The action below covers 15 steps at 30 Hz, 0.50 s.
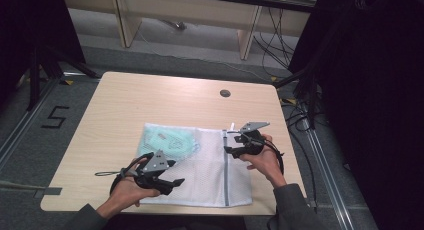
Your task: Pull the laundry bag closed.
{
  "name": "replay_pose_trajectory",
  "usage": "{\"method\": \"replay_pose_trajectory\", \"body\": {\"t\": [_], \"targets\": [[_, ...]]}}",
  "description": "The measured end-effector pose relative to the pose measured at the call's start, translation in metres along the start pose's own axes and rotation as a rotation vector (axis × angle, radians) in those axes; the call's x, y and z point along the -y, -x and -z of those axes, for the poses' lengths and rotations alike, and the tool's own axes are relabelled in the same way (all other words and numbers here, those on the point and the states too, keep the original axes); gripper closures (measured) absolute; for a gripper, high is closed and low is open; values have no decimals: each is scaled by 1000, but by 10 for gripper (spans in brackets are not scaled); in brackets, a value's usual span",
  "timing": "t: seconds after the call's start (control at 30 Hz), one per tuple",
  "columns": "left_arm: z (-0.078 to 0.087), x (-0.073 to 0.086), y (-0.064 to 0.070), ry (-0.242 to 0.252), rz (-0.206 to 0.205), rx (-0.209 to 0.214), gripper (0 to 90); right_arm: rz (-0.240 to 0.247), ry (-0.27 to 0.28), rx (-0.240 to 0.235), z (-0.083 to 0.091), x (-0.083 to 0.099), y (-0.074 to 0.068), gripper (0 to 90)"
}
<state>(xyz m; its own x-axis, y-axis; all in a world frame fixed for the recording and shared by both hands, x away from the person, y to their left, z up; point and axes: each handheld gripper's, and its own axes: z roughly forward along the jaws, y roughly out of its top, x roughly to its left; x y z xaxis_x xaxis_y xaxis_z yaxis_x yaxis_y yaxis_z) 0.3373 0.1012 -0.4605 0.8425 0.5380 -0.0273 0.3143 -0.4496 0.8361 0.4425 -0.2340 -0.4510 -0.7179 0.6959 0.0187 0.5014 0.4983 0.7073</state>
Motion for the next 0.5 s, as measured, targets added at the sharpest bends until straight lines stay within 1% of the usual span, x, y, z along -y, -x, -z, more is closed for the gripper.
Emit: {"method": "replay_pose_trajectory", "body": {"t": [0.03,0.07,0.1,0.13,0.17,0.2,0.23,0.27,0.3,0.33,0.37,0.4,0.43,0.47,0.5], "targets": [[3,2,-2,6,4,-17,331,-23,-9,-4,2,2,-2,379],[7,3,-4,-2,7,-20,325,-11,-10,1,4,5,-2,378],[10,4,-6,-2,7,-35,321,-13,-29,-5,7,6,-2,376],[11,6,-8,11,-3,-32,320,-15,-7,-3,7,9,-2,372],[14,7,-7,-3,23,-38,317,-17,-5,-7,8,11,-3,372],[16,7,-8,-11,19,-45,310,-29,-20,2,10,13,-3,371],[17,8,-8,3,22,-50,303,-25,-27,-6,13,15,-3,367],[19,9,-9,-9,18,-51,299,-23,-21,-6,14,17,-3,361],[19,10,-8,4,37,-53,296,-26,-1,-4,15,20,-4,360],[21,12,-8,-5,30,-46,293,-17,-16,-7,18,21,-4,359],[22,13,-8,-13,22,-50,291,-47,-7,-13,19,24,-6,355],[23,14,-7,-16,29,-51,289,-43,-10,-7,21,27,-6,352],[24,15,-7,-24,22,-51,288,-28,-32,-7,25,29,-6,350],[23,16,-6,-1,37,-53,286,-54,-3,-7,24,32,-8,347],[27,16,-7,-19,18,-57,283,-59,-12,-10,26,34,-8,346]]}}
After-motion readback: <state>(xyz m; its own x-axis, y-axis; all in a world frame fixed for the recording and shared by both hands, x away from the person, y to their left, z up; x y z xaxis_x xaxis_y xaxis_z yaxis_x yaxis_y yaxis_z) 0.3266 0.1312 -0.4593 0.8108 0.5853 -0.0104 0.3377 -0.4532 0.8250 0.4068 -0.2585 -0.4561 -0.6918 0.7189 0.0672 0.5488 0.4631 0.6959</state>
